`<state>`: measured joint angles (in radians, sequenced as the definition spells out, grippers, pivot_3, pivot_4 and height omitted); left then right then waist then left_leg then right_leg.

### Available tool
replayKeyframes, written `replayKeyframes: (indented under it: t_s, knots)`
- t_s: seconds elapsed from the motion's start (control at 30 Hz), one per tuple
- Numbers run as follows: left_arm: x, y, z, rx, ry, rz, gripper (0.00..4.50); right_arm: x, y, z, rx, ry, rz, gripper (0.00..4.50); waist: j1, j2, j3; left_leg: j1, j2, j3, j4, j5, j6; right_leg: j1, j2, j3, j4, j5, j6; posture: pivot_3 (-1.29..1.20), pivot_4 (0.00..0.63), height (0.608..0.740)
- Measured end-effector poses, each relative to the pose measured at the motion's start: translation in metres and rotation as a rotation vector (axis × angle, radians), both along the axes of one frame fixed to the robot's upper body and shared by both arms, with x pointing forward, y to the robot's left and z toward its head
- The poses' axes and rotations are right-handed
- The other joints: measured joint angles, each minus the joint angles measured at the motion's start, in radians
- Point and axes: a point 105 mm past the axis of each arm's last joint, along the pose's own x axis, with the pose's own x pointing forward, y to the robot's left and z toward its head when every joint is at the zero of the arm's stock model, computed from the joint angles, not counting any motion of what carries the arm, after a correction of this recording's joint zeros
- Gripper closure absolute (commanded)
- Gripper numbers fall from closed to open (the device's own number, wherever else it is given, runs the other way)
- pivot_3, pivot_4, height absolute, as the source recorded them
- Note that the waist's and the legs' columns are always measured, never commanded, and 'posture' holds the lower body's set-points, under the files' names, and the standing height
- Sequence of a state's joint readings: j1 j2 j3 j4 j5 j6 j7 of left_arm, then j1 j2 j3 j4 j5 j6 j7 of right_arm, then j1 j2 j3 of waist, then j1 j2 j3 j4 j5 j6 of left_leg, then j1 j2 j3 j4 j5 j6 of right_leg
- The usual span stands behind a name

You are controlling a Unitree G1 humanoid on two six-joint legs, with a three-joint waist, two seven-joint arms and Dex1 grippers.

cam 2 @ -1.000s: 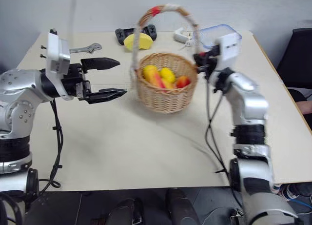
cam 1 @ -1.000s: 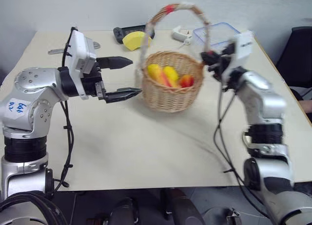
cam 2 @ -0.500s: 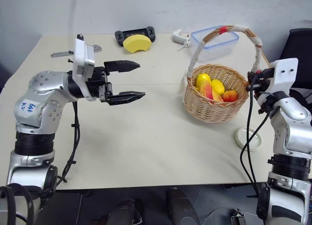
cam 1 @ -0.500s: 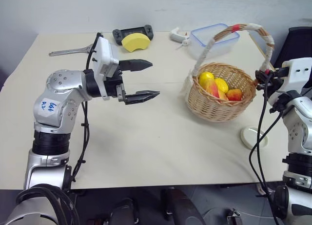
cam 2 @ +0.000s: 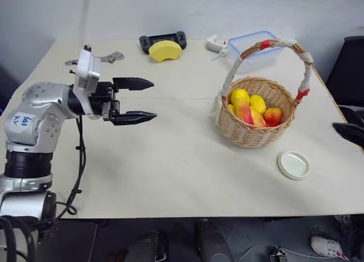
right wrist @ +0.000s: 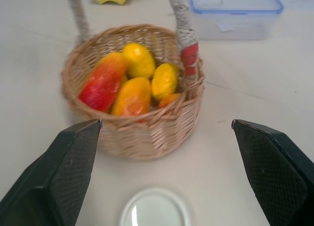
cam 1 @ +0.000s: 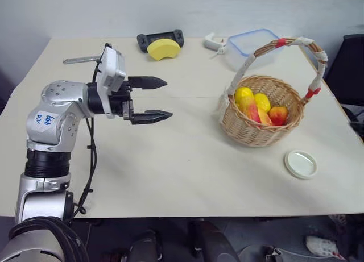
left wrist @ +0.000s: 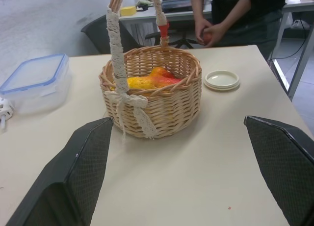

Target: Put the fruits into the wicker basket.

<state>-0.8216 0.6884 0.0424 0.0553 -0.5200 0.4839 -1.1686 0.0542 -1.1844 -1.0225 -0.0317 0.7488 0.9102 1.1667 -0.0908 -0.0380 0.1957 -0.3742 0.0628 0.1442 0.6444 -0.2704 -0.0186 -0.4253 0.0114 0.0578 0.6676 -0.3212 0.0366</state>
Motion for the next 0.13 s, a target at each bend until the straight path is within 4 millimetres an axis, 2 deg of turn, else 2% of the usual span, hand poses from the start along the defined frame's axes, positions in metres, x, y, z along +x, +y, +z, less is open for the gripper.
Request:
replayKeyframes:
  t_s: [0.03,0.13]
  knots:
    - [0.0,0.001,0.0,0.0,0.001,0.001,0.0,-0.006,-0.001,0.007,0.005,-0.001,0.005,0.07,-0.004,0.0,0.0,0.003,0.001,0.0,-0.001,-0.004,0.006,0.004,0.0,0.0,-0.004,0.001,0.002,0.0,0.15,0.74]
    - [0.003,0.009,0.002,-0.015,0.007,0.024,0.0,-0.014,-0.001,0.017,0.013,-0.017,0.02,0.07,-0.013,-0.003,0.001,0.006,0.001,0.0,0.001,-0.005,0.009,0.01,0.0,0.0,-0.009,0.005,0.005,0.0,0.15,0.74]
